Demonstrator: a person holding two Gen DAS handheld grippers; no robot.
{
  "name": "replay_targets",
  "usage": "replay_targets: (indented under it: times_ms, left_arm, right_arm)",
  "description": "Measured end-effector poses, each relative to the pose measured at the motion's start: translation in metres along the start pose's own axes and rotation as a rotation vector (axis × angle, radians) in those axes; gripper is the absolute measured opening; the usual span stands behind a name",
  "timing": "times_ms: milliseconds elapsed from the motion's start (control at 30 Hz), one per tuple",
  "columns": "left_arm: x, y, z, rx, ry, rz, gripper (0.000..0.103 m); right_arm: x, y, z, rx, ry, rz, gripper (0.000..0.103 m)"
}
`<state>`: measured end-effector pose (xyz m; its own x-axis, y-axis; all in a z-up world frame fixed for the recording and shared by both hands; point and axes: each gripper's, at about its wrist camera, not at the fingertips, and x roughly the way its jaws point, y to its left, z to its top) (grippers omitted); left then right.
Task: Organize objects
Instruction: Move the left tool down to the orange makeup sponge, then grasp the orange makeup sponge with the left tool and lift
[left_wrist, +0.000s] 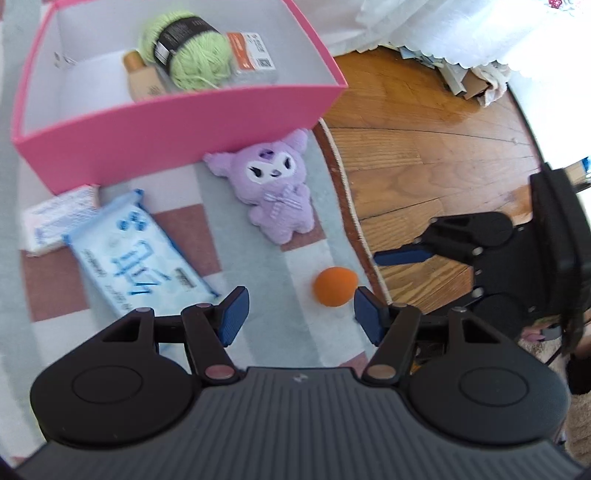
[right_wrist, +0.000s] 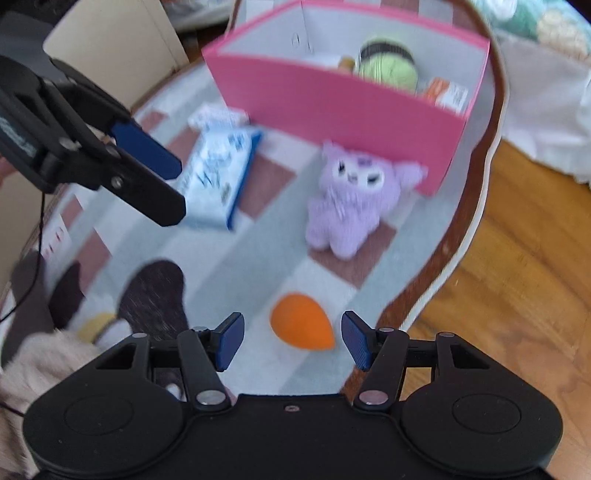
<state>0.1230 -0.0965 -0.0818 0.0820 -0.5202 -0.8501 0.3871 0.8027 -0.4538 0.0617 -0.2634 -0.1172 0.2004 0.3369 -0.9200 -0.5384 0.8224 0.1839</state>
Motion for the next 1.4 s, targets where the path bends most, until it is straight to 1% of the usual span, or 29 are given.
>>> replay_targets:
  times_ms: [100, 233, 300, 400, 433, 467, 500, 533, 567, 633, 800, 933, 1000, 1133, 1333, 1400]
  left_arm:
    - [0.022, 0.008, -0.002, -0.044, 0.002, -0.027, 0.062]
    - [0.043, 0.013, -0.007, -0.068, -0.009, -0.054, 0.060]
    - [0.052, 0.014, -0.010, -0.083, -0.014, -0.076, 0.060]
    - [0.066, 0.010, -0.014, -0.093, -0.019, -0.110, 0.058]
    - [0.071, 0.009, -0.015, -0.094, -0.020, -0.123, 0.055]
    - [0.075, 0.008, -0.016, -0.096, -0.020, -0.137, 0.047]
    - [0.080, 0.007, -0.017, -0.097, -0.017, -0.151, 0.043]
    - [0.084, 0.006, -0.017, -0.103, -0.014, -0.164, 0.034]
    - [0.087, 0.006, -0.019, -0.113, -0.017, -0.168, 0.033]
    - [0.087, 0.004, -0.020, -0.103, -0.033, -0.153, 0.031]
    - [0.064, 0.004, -0.024, -0.109, -0.072, -0.161, 0.030]
    - [0.033, 0.006, -0.022, -0.130, -0.120, -0.171, 0.030]
    - [0.016, 0.008, -0.020, -0.144, -0.147, -0.179, 0.030]
    - [-0.018, 0.012, -0.011, -0.172, -0.214, -0.199, 0.028]
    - [-0.063, 0.013, 0.011, -0.138, -0.323, -0.154, 0.029]
    - [-0.073, 0.017, 0.021, -0.134, -0.345, -0.135, 0.029]
  right_arm:
    - [0.017, 0.001, -0.008, -0.018, 0.036, -0.026, 0.064]
    - [0.032, 0.000, -0.014, 0.001, 0.056, -0.017, 0.064]
    - [0.037, 0.001, -0.015, -0.008, 0.066, -0.034, 0.064]
    - [0.042, -0.004, -0.017, 0.039, 0.080, -0.032, 0.064]
    - [0.044, -0.006, -0.018, 0.053, 0.085, -0.021, 0.062]
    - [0.044, -0.006, -0.018, 0.053, 0.085, -0.017, 0.058]
    - [0.043, -0.005, -0.018, 0.051, 0.080, -0.018, 0.047]
    - [0.042, -0.006, -0.018, 0.055, 0.074, -0.011, 0.042]
    - [0.041, -0.006, -0.018, 0.063, 0.064, 0.000, 0.041]
    - [0.036, -0.007, -0.018, 0.067, 0.043, 0.011, 0.038]
    - [0.026, 0.003, -0.019, 0.028, 0.004, 0.007, 0.039]
    - [0.004, 0.020, -0.010, -0.015, -0.075, -0.011, 0.048]
    - [-0.009, 0.027, -0.003, -0.017, -0.128, -0.018, 0.050]
    - [-0.033, 0.031, 0.018, -0.017, -0.226, -0.034, 0.054]
    - [-0.058, 0.048, 0.052, -0.042, -0.345, -0.088, 0.055]
    - [-0.061, 0.050, 0.067, -0.039, -0.375, -0.094, 0.057]
